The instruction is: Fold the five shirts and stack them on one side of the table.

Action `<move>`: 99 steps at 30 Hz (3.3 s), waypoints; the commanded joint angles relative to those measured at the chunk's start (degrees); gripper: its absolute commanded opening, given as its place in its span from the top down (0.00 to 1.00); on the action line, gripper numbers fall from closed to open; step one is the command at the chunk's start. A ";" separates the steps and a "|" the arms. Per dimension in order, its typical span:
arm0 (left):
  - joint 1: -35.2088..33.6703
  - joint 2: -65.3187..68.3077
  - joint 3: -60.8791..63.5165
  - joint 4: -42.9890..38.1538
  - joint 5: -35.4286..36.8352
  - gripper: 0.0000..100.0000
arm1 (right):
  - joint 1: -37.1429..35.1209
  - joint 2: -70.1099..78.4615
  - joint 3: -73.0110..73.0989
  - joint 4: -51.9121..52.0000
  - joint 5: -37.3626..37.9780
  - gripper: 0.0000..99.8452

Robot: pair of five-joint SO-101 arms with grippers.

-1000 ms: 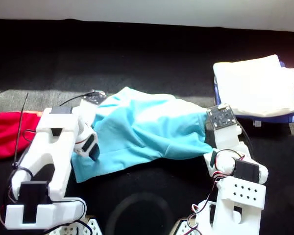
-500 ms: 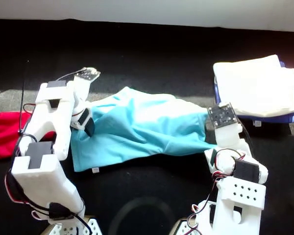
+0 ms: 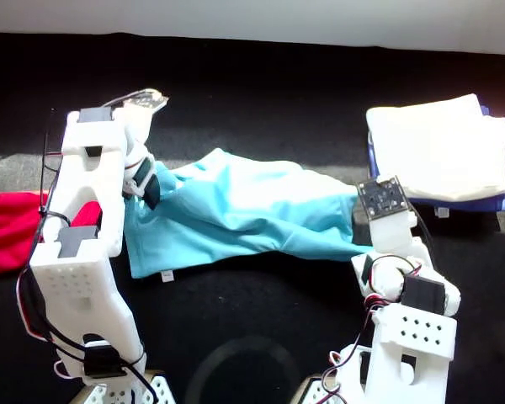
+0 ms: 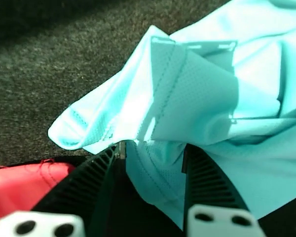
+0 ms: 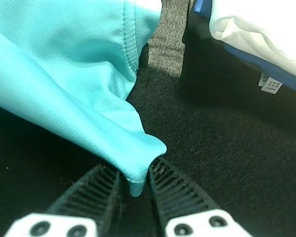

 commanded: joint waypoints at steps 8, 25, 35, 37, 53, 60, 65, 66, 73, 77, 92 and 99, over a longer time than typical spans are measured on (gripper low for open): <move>0.04 -0.66 -14.73 20.75 1.67 0.80 | -0.48 -1.19 -1.27 -0.84 0.18 0.99; 2.33 -37.14 41.54 2.73 -3.25 0.80 | -7.87 -1.10 -1.54 -1.63 -9.93 0.99; 2.42 -42.15 58.95 -16.70 -3.69 0.80 | -7.78 -1.10 -1.45 -1.19 -9.85 0.99; 2.42 -42.07 60.88 -20.48 -3.78 0.80 | -7.60 -1.10 -1.36 -1.19 -9.85 0.99; -4.18 -32.04 55.52 -23.38 -8.70 0.80 | -7.60 -1.10 -1.10 -1.19 -9.85 0.99; -2.42 -30.46 53.41 -22.15 -8.62 0.91 | -7.78 -1.10 -1.19 -1.45 -9.93 0.99; 1.63 -30.46 51.56 -22.15 -3.96 0.97 | -7.78 -1.10 -0.75 -3.21 -9.93 0.99; 2.42 -30.46 50.68 -21.80 -3.69 0.98 | -7.78 -1.10 0.22 -4.62 -9.93 0.99; 5.14 -32.22 32.31 -4.84 0.26 0.99 | -7.52 -1.01 -1.89 -9.89 -17.32 0.99; 5.23 -37.14 17.36 6.15 0.70 0.99 | -7.60 1.19 -13.49 -9.71 -20.75 0.99; 6.99 -49.63 -19.12 22.33 0.70 0.99 | -7.69 24.57 -73.71 14.37 -19.60 0.99; 6.90 -56.84 -21.41 21.98 0.70 0.99 | -7.52 25.01 -90.33 19.91 -15.03 0.99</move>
